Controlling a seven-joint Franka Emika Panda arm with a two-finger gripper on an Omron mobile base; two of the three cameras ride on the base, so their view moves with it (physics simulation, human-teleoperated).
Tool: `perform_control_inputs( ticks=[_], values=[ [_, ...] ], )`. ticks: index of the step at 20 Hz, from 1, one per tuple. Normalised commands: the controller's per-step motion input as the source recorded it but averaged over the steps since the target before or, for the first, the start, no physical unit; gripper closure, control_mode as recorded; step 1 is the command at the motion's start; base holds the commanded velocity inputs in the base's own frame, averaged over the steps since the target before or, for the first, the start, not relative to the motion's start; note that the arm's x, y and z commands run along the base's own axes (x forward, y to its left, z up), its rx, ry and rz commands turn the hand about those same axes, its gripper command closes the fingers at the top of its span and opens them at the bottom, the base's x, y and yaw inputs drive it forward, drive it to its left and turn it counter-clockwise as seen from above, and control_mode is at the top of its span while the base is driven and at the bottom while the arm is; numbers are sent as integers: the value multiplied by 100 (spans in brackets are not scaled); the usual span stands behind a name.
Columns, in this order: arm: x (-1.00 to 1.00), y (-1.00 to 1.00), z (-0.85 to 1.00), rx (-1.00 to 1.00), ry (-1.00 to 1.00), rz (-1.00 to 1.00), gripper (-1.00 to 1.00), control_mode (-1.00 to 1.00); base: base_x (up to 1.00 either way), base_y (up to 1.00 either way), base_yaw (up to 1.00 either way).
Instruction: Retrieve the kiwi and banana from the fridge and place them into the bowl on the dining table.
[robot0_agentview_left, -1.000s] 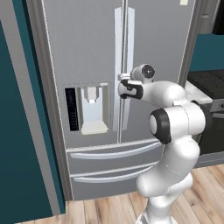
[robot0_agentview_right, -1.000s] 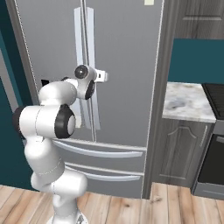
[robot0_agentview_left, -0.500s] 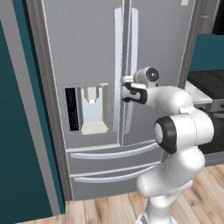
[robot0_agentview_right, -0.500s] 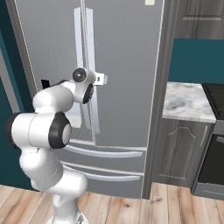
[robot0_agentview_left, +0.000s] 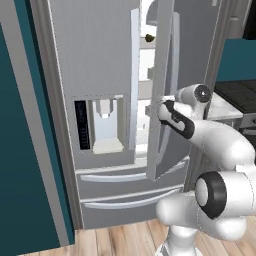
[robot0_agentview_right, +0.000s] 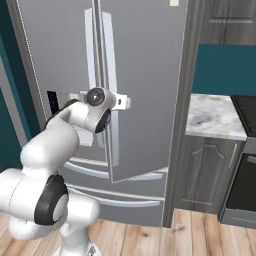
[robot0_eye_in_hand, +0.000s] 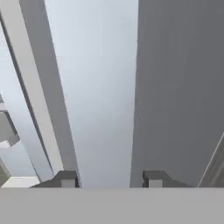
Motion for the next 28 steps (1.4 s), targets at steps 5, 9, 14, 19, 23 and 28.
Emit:
perform_control_inputs(
  ticks=[5, 9, 14, 19, 23, 28],
  values=[
    [-100, -83, 0, 0, 3, 0, 100, -100, 0, 0, 0],
    [-99, -72, 0, 0, 2, 0, 100, -100, 0, 0, 0],
    [-88, -35, 2, 0, 0, 0, -100, -100, 0, 0, 0],
    [-93, -4, 30, -3, 0, 0, -100, -100, 0, 0, 0],
    [-47, 61, 65, -21, 8, 0, -100, -100, 0, 0, 0],
    [-4, 89, 60, -33, 25, 0, -100, -100, 0, 0, 0]
  ],
)
